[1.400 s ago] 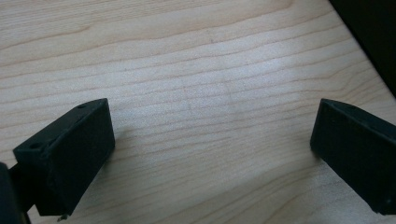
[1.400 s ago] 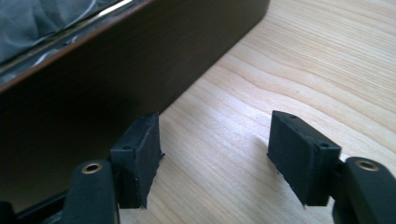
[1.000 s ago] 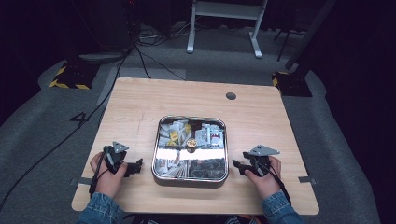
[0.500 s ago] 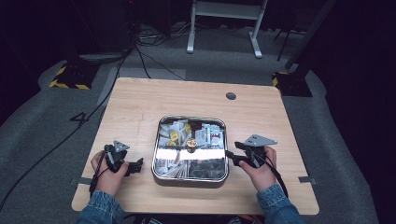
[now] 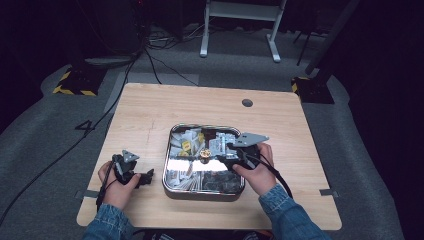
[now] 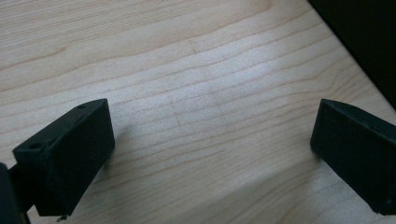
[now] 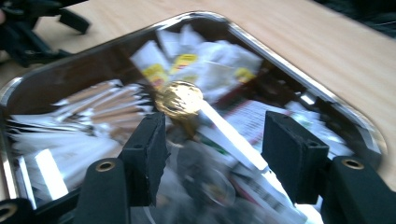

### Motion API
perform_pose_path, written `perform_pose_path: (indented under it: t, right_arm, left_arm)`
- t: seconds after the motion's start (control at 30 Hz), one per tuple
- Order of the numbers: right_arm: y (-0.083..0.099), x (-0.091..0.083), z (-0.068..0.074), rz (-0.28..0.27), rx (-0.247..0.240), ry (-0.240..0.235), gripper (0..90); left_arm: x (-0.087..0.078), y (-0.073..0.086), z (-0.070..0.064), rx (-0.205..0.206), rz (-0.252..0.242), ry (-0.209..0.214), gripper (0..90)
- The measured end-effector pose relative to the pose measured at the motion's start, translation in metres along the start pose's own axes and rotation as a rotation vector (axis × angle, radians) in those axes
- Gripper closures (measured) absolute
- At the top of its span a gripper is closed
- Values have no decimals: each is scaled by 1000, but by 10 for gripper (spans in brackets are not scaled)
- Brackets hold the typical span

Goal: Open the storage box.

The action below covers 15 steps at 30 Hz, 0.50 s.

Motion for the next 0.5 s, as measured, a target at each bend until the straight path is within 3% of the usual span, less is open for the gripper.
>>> perform_pose_path:
  t: [0.17, 0.27, 0.5]
  right_arm:
    - [-1, 18, 12, 40, -13, -34, 417]
    - [0, 33, 18, 61, 3, -54, 418]
    - [5, 51, 23, 96, -1, -62, 439]
  left_arm:
    - [0, 0, 0, 0, 0, 0, 0]
    - [0, 0, 0, 0, 0, 0, 0]
    - [0, 0, 0, 3, 1, 2, 0]
Point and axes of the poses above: each handheld gripper's, and its own axes: x roughly forward along the jaws, y roughly out of its underside, z roughly to its left, the point moved 9 cm from there along x, roughly forward along the jaws, and after that the axes turned 11 degrees about -z, right-handed, at the moved point
